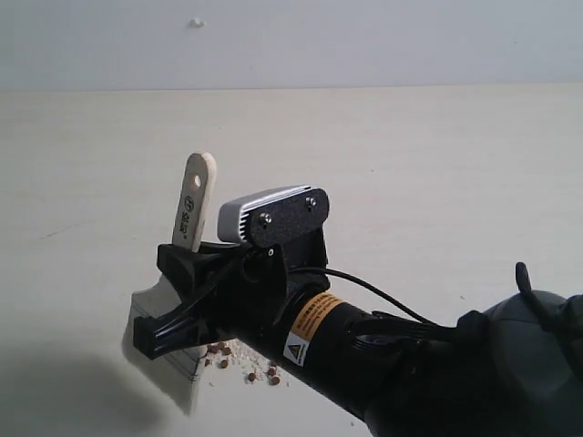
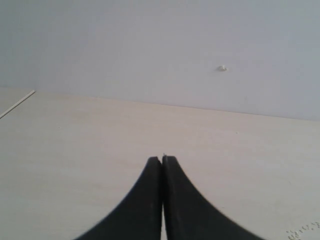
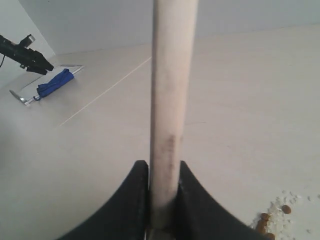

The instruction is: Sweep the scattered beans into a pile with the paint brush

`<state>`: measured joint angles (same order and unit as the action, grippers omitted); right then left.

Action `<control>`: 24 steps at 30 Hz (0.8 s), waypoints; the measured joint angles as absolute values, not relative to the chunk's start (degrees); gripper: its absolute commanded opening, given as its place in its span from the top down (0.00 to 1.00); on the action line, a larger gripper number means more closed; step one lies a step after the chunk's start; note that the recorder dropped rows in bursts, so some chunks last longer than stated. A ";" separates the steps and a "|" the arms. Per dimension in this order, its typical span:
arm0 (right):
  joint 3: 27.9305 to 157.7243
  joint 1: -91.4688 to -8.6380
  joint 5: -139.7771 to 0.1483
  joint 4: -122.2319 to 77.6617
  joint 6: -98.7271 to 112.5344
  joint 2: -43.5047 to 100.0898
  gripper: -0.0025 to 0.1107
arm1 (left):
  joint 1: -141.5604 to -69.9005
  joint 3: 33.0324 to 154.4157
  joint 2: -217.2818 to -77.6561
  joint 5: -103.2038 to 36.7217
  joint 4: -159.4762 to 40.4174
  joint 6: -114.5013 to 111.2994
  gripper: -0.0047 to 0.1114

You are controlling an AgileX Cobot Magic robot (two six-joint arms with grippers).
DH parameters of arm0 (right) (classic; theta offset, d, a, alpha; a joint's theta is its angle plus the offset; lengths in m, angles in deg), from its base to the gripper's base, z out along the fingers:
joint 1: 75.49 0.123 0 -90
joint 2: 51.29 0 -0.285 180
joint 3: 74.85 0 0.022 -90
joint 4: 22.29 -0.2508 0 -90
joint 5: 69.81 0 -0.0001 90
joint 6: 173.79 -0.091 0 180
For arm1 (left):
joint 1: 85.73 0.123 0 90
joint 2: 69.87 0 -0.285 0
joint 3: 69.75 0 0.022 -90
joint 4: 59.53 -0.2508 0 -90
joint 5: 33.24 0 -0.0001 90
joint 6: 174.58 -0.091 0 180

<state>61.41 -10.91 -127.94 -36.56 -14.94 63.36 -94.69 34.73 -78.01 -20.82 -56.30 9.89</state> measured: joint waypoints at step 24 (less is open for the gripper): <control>61.41 -10.91 -121.63 -48.57 -7.13 63.36 0.98 | -94.69 34.73 -78.01 -20.82 -56.30 9.89 0.96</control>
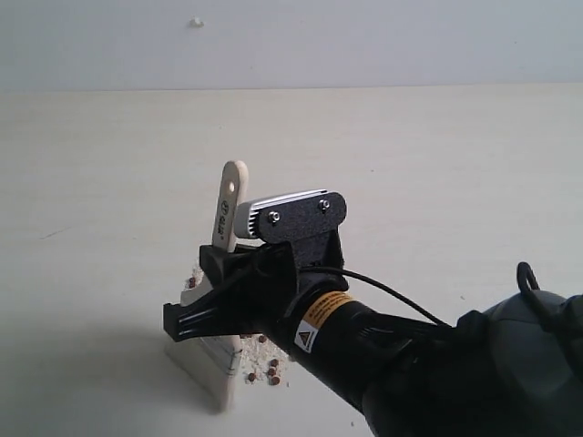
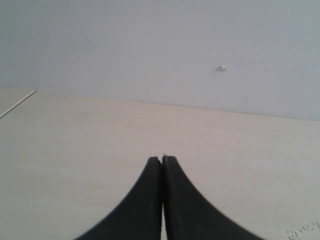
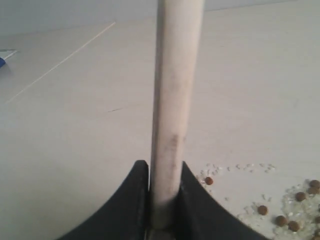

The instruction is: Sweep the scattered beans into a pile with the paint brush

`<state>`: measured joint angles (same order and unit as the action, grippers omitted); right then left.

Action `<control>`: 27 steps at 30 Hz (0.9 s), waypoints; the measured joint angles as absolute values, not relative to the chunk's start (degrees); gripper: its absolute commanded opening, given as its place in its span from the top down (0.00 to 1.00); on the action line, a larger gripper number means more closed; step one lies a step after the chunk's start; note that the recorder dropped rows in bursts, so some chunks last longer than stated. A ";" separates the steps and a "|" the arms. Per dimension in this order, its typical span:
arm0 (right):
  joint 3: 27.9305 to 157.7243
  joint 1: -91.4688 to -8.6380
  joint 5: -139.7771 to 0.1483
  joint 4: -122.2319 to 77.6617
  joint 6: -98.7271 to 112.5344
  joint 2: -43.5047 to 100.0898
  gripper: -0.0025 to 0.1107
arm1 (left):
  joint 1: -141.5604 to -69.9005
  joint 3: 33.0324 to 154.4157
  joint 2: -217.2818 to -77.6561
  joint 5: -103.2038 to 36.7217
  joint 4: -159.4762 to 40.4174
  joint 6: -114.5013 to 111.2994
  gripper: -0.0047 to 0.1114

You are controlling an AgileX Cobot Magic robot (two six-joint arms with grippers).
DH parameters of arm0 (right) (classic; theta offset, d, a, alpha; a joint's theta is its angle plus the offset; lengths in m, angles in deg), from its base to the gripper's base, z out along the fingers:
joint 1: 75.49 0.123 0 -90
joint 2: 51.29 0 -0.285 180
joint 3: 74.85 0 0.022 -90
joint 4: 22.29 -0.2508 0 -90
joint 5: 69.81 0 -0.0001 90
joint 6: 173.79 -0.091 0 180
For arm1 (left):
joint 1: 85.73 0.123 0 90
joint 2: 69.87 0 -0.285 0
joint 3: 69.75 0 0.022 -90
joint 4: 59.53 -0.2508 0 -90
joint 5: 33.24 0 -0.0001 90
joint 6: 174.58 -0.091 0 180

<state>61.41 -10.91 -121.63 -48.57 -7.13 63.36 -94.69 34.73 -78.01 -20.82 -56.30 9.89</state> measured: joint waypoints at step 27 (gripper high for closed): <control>67.94 -14.84 -116.10 -59.22 18.31 58.61 0.98 | -94.69 34.73 -78.01 -20.82 -56.30 9.89 0.96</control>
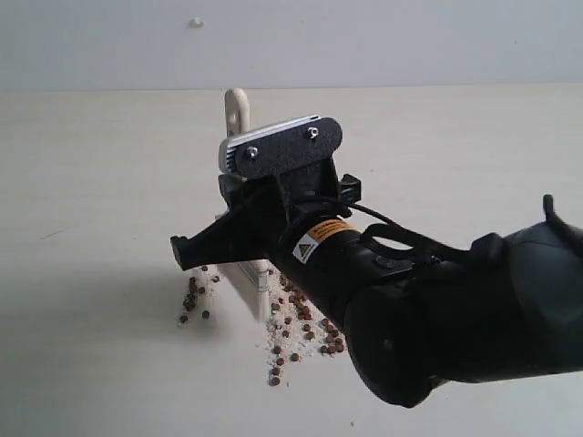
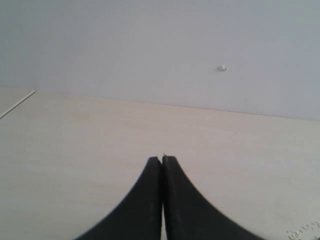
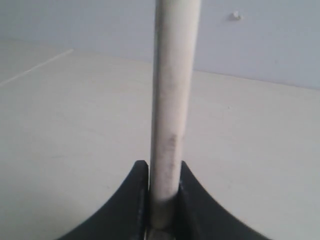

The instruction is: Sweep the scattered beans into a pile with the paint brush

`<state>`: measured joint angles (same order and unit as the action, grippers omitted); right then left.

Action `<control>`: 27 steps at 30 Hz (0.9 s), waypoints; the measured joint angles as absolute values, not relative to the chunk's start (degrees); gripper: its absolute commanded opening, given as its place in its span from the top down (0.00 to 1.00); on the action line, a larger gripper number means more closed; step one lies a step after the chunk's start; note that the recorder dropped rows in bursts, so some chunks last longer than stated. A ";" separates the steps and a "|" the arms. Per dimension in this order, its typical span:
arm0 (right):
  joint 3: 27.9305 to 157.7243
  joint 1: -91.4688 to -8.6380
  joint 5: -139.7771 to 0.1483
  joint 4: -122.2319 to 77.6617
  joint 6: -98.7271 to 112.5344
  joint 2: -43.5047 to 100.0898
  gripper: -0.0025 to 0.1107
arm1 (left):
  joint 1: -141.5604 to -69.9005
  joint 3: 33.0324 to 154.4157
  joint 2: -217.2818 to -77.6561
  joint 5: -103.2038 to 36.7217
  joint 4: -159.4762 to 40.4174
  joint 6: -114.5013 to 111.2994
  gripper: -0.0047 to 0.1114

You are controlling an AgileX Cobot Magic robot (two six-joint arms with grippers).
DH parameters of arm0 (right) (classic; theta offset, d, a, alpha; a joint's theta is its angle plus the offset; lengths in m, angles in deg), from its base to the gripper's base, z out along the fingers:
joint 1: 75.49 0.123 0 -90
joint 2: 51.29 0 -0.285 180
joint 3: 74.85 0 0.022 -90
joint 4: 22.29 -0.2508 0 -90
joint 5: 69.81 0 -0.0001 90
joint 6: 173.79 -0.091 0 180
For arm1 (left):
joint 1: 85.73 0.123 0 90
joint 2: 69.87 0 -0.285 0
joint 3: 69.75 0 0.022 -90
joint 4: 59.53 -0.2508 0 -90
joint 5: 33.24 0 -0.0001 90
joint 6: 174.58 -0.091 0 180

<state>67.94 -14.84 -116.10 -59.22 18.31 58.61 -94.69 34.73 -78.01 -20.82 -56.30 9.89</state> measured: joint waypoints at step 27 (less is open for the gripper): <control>83.07 -14.84 -109.00 -62.68 -3.18 74.83 0.98 | -94.69 34.73 -78.01 -20.82 -56.30 9.89 0.96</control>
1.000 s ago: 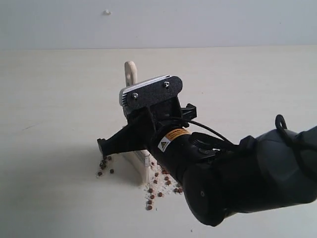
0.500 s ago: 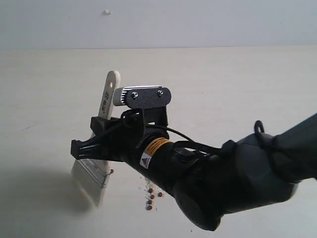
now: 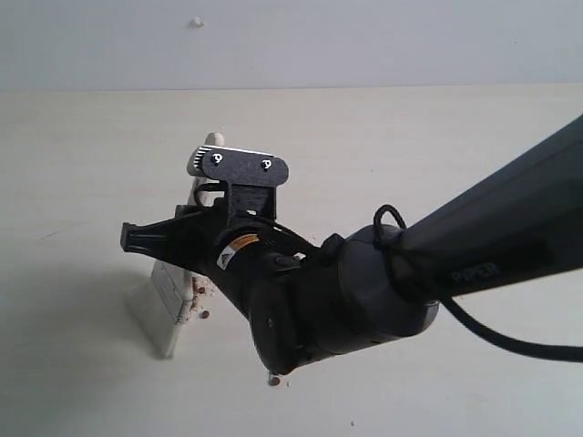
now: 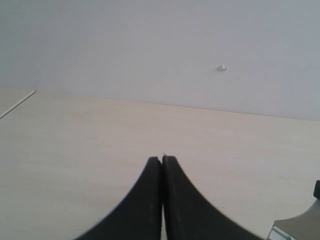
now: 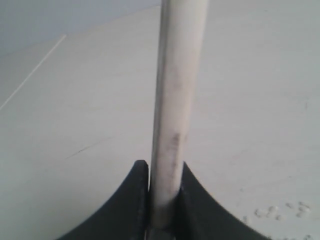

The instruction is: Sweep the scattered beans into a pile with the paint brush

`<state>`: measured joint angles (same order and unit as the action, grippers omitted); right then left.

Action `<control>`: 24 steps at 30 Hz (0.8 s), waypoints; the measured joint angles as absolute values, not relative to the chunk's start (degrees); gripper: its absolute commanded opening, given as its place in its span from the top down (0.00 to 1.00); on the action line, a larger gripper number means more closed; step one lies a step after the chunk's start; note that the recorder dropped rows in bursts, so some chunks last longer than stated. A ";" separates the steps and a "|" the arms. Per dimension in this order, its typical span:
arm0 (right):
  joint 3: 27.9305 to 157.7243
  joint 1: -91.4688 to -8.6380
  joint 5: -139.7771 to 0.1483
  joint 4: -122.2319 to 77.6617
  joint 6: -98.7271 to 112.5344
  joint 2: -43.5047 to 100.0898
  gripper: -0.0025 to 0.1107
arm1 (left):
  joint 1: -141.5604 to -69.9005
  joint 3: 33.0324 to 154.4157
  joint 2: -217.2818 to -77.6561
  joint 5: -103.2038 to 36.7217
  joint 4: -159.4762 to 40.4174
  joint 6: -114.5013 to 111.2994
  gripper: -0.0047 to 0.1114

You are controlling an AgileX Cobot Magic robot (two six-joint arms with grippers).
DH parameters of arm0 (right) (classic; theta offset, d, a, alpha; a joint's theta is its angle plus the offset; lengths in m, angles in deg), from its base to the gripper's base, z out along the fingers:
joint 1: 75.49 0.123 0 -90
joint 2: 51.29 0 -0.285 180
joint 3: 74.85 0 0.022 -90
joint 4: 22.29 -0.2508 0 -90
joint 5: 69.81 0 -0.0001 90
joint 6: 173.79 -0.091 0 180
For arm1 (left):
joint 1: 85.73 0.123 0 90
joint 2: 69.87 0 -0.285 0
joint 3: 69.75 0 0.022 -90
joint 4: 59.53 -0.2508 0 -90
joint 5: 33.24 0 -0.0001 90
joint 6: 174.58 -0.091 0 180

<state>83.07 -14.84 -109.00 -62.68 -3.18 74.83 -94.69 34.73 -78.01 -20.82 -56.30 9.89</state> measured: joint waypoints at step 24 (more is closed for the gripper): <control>83.19 -14.84 -113.67 -91.78 31.35 70.20 0.98 | -94.69 34.73 -78.01 -20.82 -56.30 9.89 0.96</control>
